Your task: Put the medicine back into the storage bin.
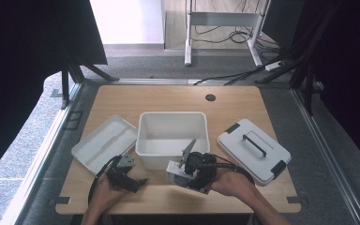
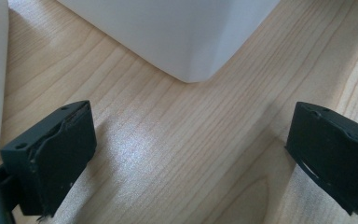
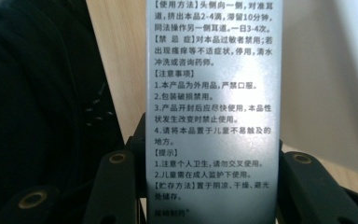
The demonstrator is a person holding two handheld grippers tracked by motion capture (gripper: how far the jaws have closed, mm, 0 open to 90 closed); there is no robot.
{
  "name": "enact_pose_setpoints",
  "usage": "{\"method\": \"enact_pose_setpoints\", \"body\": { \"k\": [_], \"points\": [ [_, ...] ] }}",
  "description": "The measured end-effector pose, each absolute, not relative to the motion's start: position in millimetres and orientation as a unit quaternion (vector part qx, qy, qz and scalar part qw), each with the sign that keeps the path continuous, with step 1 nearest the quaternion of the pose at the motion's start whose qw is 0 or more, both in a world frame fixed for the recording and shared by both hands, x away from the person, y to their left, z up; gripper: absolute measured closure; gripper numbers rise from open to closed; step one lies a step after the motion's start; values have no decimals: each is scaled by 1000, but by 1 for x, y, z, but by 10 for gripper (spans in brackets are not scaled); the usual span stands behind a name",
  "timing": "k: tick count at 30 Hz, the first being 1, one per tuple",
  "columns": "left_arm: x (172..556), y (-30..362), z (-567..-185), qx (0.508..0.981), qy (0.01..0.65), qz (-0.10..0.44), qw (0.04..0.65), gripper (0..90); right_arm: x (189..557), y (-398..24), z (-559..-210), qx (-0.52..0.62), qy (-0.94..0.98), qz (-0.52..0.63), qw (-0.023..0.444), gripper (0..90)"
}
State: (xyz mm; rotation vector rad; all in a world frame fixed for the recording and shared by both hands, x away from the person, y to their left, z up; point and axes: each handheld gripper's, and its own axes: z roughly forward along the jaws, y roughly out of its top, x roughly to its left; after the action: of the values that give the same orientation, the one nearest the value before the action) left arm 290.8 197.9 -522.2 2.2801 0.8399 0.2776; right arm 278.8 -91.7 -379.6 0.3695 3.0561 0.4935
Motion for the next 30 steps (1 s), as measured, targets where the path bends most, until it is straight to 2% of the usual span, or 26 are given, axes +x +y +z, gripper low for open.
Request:
{"method": "enact_pose_setpoints", "body": {
  "k": [11, 20, 25, 30],
  "points": [
    [291, 198, -522, 874, 327, 107, 344, 22, 289, -88, -333, 126, 976, 178, 14, 568],
    [291, 198, -522, 873, 327, 107, 345, 26, 314, -83, -299, 151, 969, 188, 53, 569],
    [290, 198, -522, 873, 327, 107, 345, 28, 333, -79, -294, 173, 964, 186, 84, 569],
    [290, 199, -522, 873, 327, 107, 346, 32, 353, -74, -302, 193, 960, 178, 99, 569]
  ]
}}
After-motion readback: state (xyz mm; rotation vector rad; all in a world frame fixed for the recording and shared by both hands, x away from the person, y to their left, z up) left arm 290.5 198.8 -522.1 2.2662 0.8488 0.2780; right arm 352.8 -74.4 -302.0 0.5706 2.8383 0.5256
